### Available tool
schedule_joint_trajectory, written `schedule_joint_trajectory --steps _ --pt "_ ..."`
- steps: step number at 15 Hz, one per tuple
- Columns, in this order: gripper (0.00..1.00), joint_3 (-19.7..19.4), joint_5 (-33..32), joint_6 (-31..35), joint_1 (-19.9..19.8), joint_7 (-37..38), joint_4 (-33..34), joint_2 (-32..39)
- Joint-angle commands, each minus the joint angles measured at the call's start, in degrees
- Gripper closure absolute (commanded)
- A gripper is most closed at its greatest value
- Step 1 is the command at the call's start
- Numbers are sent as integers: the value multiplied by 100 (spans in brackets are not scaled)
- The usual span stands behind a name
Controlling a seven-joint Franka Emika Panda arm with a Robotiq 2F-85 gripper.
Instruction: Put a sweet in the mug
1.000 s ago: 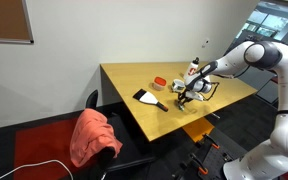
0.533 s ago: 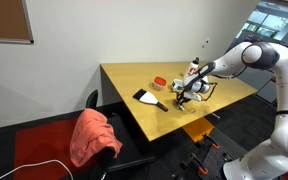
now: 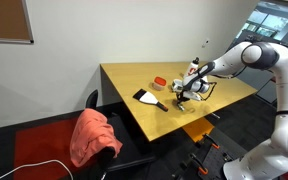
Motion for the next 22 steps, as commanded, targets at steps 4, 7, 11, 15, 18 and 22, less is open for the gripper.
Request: schedule_joint_trajectory --steps 4,7,11,15,18,22 --pt "100 -163 235 -55 -9 330 -100 -738" --pt "100 -276 381 127 -9 401 -40 -1071" --pt "100 -835 94 828 444 743 68 -1184" --pt "100 -1949 -245 1798 1415 1451 243 -653" --pt "99 -2105 -178 1728 1542 1357 125 -686" --pt "99 -2529 -137 1835 2021 1545 234 -309"
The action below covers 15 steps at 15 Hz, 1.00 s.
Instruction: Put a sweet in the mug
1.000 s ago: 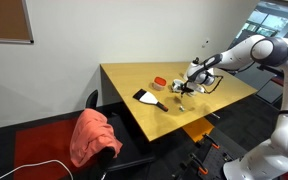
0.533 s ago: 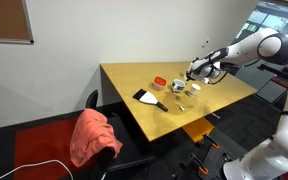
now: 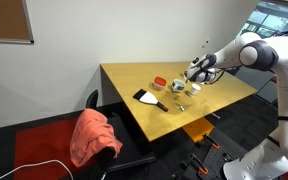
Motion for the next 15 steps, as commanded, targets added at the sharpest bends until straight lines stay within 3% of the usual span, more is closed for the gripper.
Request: schedule_joint_trajectory --steps 1,10,12,14,15 --pt "100 60 78 215 -76 44 138 166" --pt "100 792 209 151 -931 -14 1301 921" --pt "100 793 241 79 -993 40 1545 1090" --pt "73 716 258 43 -986 64 1720 1228" --pt "68 716 261 25 -1006 56 1789 1272"
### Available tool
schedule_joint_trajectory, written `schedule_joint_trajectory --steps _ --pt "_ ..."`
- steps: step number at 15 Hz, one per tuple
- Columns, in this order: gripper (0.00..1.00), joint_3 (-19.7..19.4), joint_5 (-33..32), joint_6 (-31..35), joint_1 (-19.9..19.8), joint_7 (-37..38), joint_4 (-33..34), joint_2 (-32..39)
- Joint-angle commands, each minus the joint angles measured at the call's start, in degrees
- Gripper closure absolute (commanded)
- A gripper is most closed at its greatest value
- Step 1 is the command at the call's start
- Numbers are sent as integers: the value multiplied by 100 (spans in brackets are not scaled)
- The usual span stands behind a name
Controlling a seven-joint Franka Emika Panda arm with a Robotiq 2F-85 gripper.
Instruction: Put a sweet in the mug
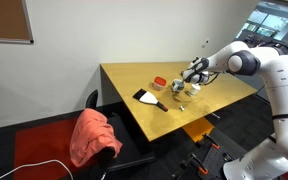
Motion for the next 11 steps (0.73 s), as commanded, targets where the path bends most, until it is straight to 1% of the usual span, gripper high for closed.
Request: schedule_joint_trajectory --steps 1,3,5,8,9,11 --pt "60 -44 119 -110 -43 57 434 266" --pt "44 -126 122 -251 4 69 474 269" --pt "31 -202 95 -377 76 51 359 131" --pt "7 -244 58 -272 153 -11 126 -103" --pt "1 -237 62 -242 162 -16 83 -163" --pt "0 -275 75 -227 230 10 27 -252"
